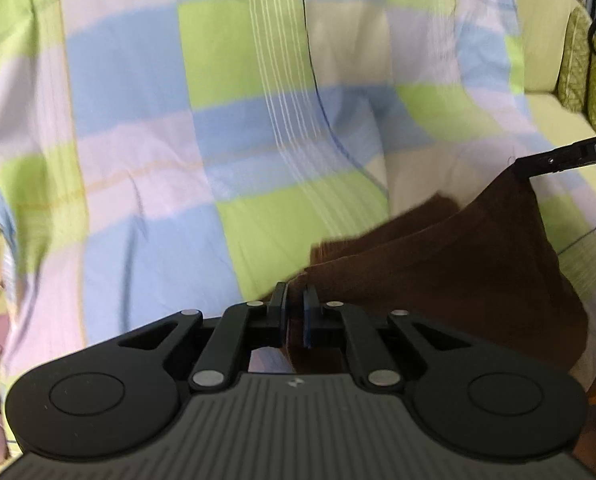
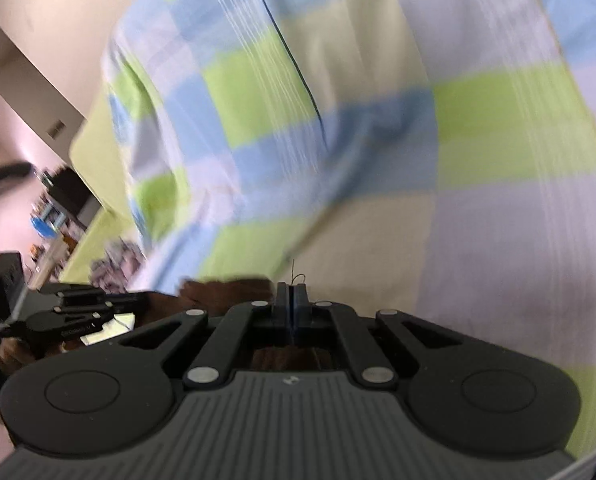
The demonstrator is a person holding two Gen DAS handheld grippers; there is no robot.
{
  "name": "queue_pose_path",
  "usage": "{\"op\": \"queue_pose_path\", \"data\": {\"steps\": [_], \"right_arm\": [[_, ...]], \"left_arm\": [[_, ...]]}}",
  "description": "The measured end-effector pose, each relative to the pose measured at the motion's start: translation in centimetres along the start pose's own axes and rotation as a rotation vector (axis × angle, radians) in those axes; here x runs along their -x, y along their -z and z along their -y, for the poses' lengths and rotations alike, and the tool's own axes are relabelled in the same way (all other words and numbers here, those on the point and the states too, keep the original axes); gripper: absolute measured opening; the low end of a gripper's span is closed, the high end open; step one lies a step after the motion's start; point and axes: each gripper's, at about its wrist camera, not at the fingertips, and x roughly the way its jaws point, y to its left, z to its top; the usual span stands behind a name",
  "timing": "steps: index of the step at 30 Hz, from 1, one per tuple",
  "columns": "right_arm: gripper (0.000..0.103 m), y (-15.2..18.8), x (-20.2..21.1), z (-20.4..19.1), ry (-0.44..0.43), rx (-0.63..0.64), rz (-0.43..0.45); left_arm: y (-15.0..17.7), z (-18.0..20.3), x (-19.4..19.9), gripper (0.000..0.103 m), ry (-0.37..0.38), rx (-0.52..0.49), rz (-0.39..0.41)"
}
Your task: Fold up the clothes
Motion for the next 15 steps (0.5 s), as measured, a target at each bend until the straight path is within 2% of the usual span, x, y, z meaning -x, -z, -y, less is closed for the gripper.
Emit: {"op": "queue_pose_path", "data": {"steps": [2, 5, 7, 11, 13, 14, 15], "right_arm": [[0.001, -0.6, 0.7, -0.7, 0.007, 0.021, 0.031], [0.001, -1.3, 0.3, -0.5, 0.043, 0.03, 0.056], [0.001, -1.3, -0.8, 0.0, 0.057, 0.026, 0.026], [0.001, 0.6, -5.2, 1.6, 0.133, 0.022, -0.108], [0.002, 1.3, -6.2, 1.9, 0.157, 0.002, -0.14], [0.005, 1.6, -6.5, 1.9, 0.167, -0.007, -0.149], [0.011, 1.8, -6.7, 1.9, 0.176, -0.015, -0.155]], "left_arm": [[-0.4, -0.1, 0.3, 0.005, -0.016, -0.011, 0.021], [-0.6, -0.6, -0.8, 0.005, -0.025, -0.007, 0.007], [0.2, -0.6, -3.1, 0.006, -0.031, -0.018, -0.049], [1.6, -0.3, -6.2, 0.008, -0.031, -0.019, -0.12], [1.9, 0.0, -7.4, 0.016, -0.039, -0.02, -0.138], [1.8, -0.1, -7.8, 0.018, -0.044, -0.008, -0.145], [1.7, -0.4, -7.7, 0.025, -0.045, 0.017, -0.152]]}}
